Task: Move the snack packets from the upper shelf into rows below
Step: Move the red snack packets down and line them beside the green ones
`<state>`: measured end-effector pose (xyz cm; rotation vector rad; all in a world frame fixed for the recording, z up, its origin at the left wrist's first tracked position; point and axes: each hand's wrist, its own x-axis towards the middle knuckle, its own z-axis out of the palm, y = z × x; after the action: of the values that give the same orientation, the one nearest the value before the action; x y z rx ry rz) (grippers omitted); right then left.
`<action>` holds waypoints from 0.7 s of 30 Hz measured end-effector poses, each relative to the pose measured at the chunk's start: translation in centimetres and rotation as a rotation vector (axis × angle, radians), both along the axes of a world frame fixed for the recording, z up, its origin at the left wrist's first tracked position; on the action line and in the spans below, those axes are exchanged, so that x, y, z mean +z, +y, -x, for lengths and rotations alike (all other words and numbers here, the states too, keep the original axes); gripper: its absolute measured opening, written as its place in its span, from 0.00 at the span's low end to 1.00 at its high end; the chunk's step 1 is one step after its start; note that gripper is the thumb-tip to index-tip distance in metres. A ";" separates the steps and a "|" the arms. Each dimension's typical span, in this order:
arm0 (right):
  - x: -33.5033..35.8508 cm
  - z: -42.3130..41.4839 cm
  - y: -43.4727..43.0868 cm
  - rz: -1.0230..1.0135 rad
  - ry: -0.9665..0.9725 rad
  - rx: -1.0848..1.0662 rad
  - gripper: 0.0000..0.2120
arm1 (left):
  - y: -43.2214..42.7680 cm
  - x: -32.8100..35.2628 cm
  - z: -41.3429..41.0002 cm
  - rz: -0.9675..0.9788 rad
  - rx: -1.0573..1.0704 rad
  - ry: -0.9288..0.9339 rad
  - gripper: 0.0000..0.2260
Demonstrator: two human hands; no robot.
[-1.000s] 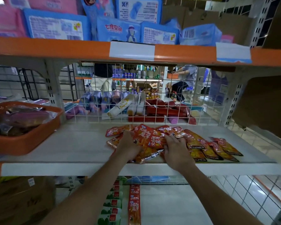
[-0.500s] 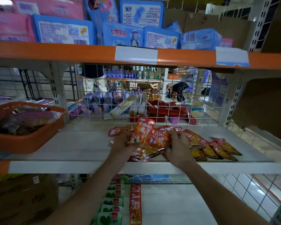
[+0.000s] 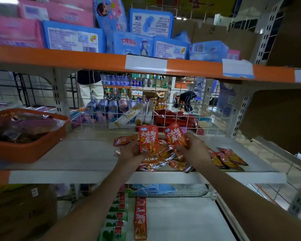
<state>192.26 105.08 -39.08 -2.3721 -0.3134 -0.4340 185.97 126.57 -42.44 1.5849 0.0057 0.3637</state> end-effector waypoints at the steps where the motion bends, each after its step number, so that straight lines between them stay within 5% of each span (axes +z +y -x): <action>1: 0.2 0.4 -0.2 -0.075 0.062 0.048 0.19 | -0.1 0.2 0.1 0.010 0.003 0.002 0.16; 8: 0.4 3.8 -1.1 -0.541 0.399 0.341 0.19 | -0.6 0.9 1.9 -0.032 -0.041 0.048 0.15; 21: -2.2 9.9 -2.8 -0.449 0.443 0.390 0.18 | -1.2 -1.3 8.7 -0.096 -0.146 0.085 0.18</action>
<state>182.40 102.31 -41.25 -1.8439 -0.4085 0.1907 177.26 125.33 -43.77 1.6837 -0.0625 0.1841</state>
